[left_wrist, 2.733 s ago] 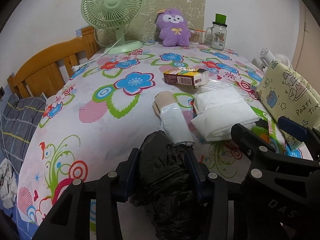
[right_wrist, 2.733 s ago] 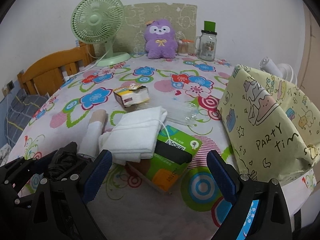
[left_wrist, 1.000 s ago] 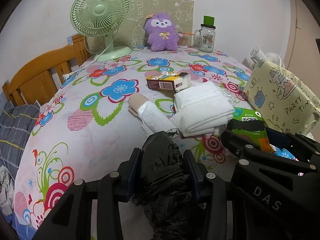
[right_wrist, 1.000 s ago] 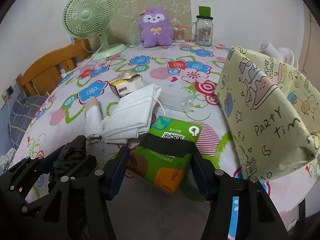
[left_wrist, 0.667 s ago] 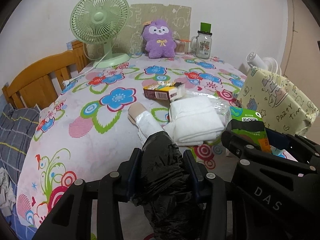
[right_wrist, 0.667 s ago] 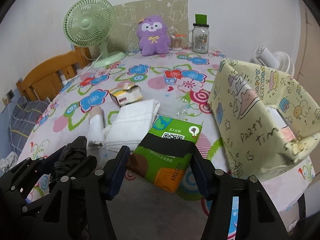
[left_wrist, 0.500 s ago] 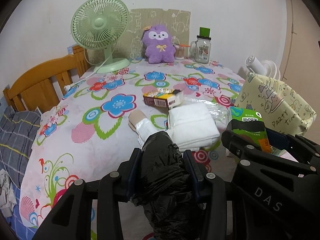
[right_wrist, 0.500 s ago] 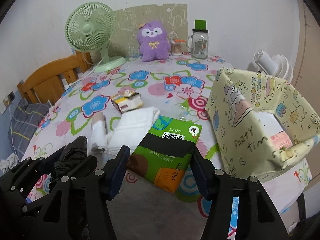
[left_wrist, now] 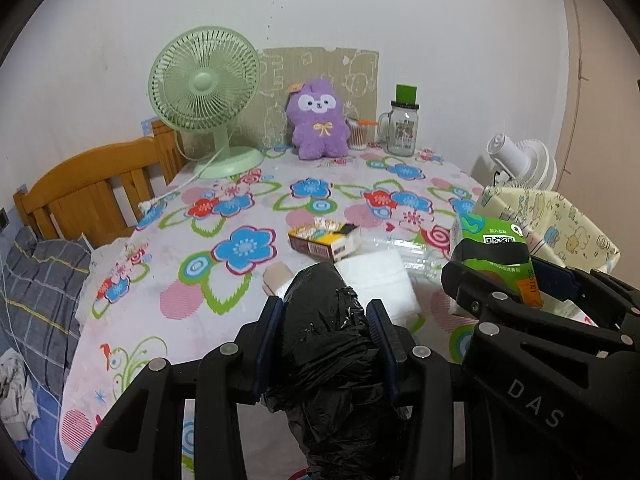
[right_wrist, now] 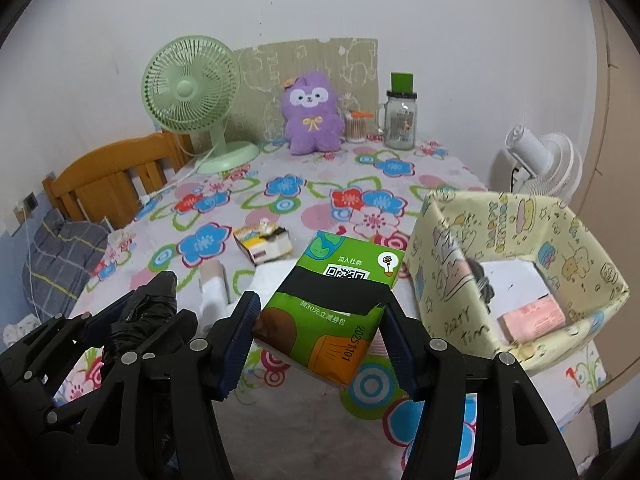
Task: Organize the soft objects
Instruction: 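Carry the black bundle in the left tool while the right tool carries the tissue pack to the yellow box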
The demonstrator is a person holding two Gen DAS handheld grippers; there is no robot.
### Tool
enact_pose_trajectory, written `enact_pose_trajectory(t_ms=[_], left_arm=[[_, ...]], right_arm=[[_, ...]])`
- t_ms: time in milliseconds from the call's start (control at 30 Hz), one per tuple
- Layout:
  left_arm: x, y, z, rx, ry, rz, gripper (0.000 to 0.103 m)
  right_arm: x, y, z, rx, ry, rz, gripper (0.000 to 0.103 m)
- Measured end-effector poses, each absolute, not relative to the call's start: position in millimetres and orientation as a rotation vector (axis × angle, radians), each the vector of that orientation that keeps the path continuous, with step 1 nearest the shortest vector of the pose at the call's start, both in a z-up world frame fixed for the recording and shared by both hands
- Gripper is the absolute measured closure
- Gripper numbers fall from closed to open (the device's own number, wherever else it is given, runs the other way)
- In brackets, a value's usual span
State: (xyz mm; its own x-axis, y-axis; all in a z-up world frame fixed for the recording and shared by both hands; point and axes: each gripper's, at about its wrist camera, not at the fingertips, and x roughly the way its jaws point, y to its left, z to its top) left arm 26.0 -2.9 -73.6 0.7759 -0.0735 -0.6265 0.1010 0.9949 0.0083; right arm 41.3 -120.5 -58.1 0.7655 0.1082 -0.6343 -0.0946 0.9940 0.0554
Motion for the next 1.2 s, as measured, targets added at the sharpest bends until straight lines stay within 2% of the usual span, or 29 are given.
enact_pose_trajectory(t_ms=[1200], left_arm=[[33.8,-35.6,-0.8,0.068,0.545,-0.110,0.059]], right_arm=[[42.0,-153.7,17.5,0.044,0.558,0.085,0.040]])
